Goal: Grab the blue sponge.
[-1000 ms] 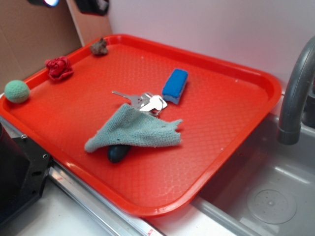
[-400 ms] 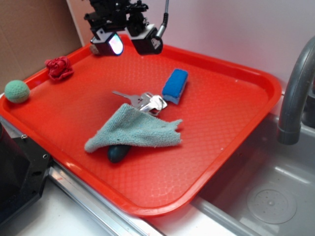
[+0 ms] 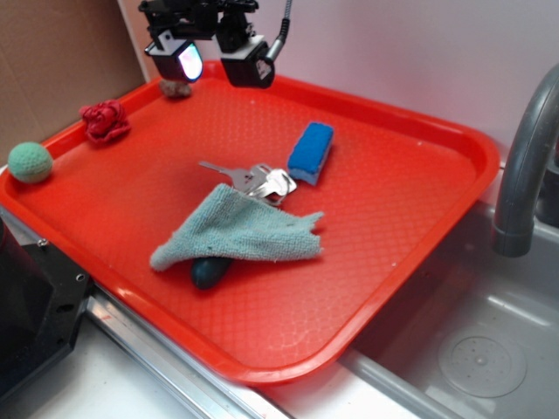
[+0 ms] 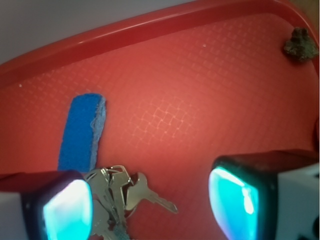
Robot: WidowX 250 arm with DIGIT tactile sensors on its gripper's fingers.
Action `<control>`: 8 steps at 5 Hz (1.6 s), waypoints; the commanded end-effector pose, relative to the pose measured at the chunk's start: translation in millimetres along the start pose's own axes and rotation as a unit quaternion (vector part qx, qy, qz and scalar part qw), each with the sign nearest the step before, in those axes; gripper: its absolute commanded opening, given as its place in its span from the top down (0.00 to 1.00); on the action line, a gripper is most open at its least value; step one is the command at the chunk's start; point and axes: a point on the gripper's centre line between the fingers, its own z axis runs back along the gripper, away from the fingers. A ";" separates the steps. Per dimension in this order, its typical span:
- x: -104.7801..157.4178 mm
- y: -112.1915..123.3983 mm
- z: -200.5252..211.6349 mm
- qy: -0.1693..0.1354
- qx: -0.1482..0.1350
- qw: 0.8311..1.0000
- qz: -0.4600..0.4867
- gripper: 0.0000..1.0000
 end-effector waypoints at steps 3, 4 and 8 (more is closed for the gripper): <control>24.9 -60.0 -6.7 -0.030 -0.034 0.999 -0.018 0.00; 23.9 -70.6 -27.1 0.004 -0.025 1.000 -0.011 0.00; 20.8 -52.7 -89.5 0.083 0.023 0.996 -0.013 0.00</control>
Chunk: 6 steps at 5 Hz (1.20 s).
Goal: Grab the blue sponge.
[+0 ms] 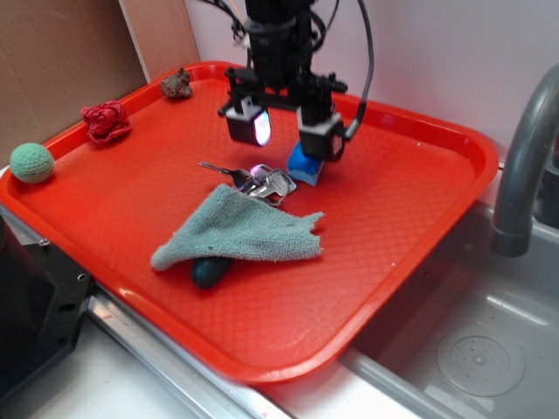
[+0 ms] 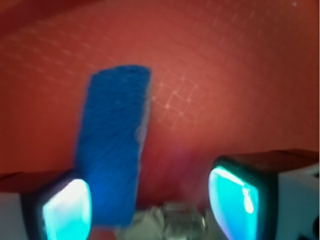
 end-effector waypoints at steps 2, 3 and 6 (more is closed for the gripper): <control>28.1 -22.0 -9.7 -0.001 0.012 1.000 -0.026 0.08; 25.5 -23.5 3.6 -0.007 0.009 0.999 -0.037 1.00; -31.0 9.9 140.4 -0.136 -0.016 0.990 -0.032 1.00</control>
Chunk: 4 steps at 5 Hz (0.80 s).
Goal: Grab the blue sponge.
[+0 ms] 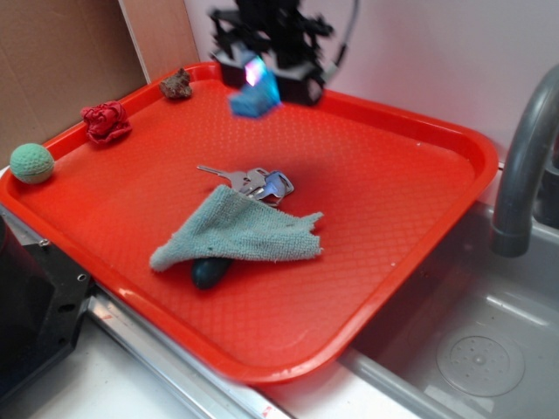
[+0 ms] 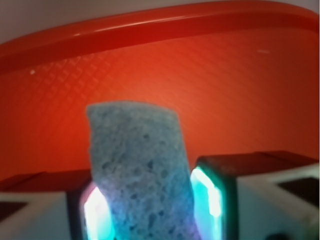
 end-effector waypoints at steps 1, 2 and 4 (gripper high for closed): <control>-25.2 45.6 109.7 -0.106 -0.030 0.994 -0.011 1.00; -36.9 77.5 111.0 -0.073 -0.009 0.997 -0.010 1.00; -35.6 55.8 119.9 -0.050 -0.033 0.997 -0.046 1.00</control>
